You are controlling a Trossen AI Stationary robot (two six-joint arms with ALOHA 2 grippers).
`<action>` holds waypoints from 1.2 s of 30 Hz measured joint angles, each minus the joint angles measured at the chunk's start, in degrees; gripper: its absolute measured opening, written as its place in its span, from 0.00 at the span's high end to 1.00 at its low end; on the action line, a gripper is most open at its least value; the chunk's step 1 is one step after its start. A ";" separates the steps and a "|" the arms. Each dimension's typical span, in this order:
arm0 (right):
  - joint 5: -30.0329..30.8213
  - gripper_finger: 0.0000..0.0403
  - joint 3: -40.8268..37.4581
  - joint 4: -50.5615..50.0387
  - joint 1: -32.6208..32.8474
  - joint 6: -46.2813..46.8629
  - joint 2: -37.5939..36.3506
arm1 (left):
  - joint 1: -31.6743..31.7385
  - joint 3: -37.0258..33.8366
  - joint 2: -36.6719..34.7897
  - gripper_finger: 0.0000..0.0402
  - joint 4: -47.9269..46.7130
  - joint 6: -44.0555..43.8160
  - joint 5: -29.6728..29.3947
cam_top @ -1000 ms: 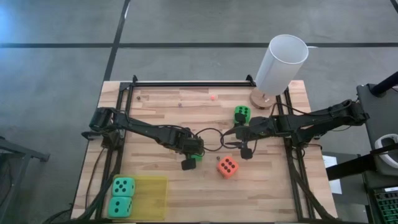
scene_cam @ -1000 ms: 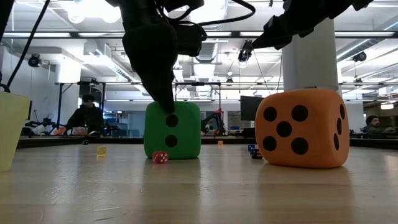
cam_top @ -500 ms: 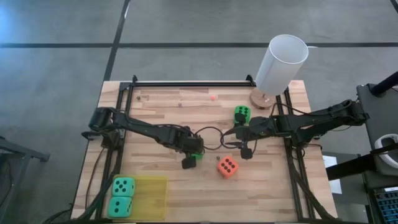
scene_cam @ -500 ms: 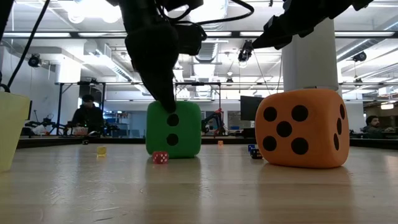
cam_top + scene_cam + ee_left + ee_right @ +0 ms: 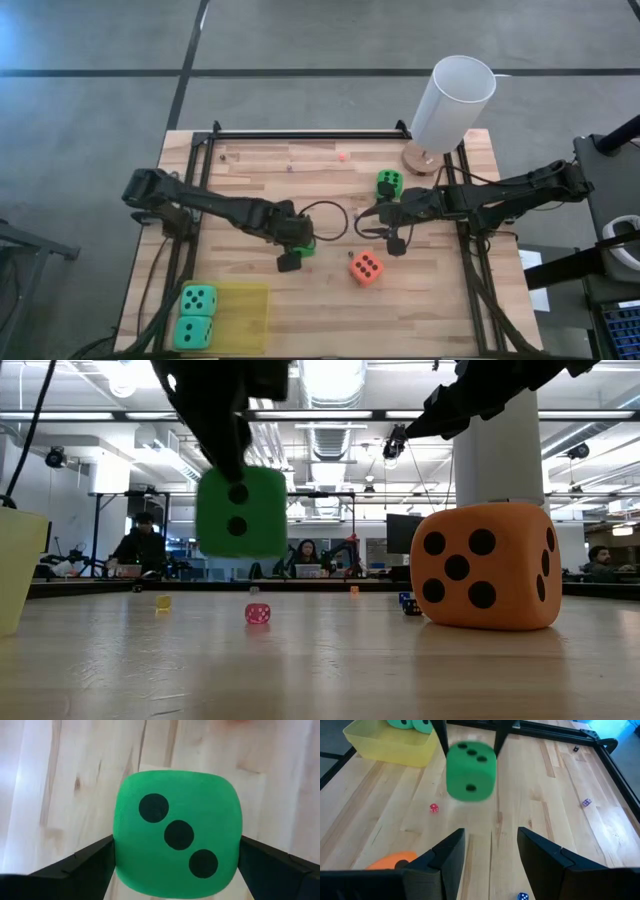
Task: Pick & Place Dice
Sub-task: Put the bottom large green dice into the yellow bin
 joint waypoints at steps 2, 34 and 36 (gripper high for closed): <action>0.02 0.55 0.00 -0.02 0.00 0.00 0.00 | -1.08 0.00 -1.53 0.06 -1.60 -1.70 0.02; 0.02 0.55 0.00 -0.02 0.00 -0.02 0.00 | -30.69 -0.01 -11.62 0.08 -8.38 -32.89 2.67; 0.00 0.55 0.00 -0.02 0.02 0.00 0.00 | -32.09 -0.05 -11.62 0.08 -8.33 -35.12 2.64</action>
